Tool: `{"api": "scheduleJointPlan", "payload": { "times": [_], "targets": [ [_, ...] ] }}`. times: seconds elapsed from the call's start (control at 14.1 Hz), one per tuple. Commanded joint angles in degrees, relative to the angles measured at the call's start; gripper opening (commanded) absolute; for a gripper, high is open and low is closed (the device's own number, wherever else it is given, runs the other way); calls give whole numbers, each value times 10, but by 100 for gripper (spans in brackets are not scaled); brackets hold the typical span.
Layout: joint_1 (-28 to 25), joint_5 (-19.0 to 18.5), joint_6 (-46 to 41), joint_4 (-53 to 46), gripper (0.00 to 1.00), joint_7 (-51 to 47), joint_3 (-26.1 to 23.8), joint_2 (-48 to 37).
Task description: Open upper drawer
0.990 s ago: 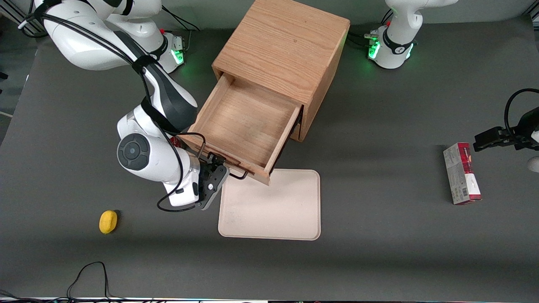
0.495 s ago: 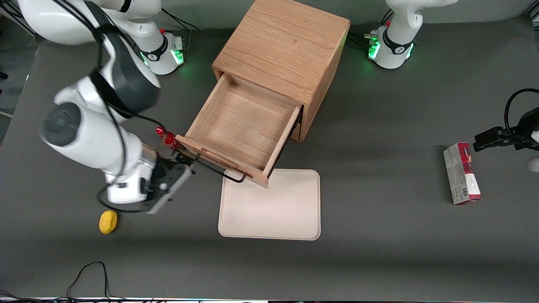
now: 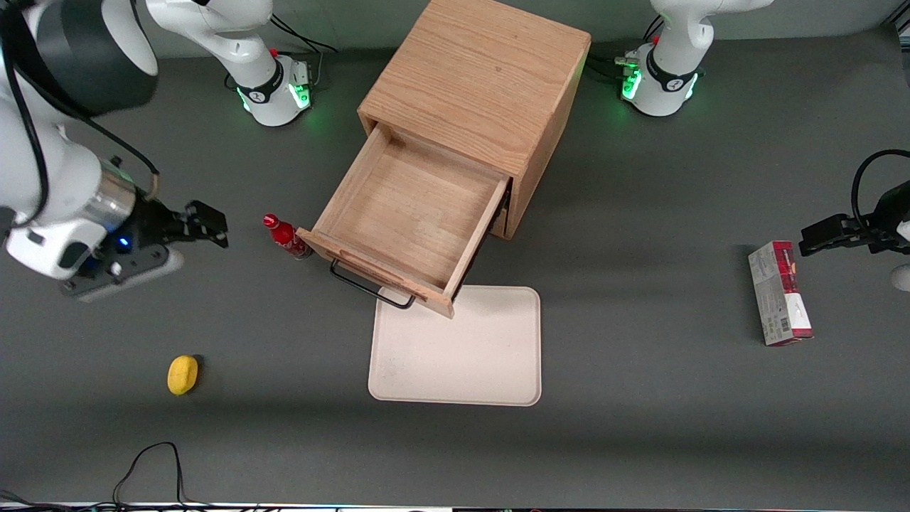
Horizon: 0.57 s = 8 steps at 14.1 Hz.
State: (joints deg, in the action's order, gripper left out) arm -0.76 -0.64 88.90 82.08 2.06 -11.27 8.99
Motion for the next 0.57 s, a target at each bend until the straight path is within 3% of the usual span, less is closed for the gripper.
{"api": "scheduleJointPlan", "payload": {
  "times": [0.0, 0.07, 0.21, 0.49],
  "targets": [
    [-3, 45, 41, 165, 100, -28, 67, -135],
    [-4, 69, 62, 213, 100, -28, 91, -170],
    [-3, 77, 83, 275, 100, -29, 102, -220],
    [2, 71, 76, 247, 100, -54, 104, -201]
  ]
}}
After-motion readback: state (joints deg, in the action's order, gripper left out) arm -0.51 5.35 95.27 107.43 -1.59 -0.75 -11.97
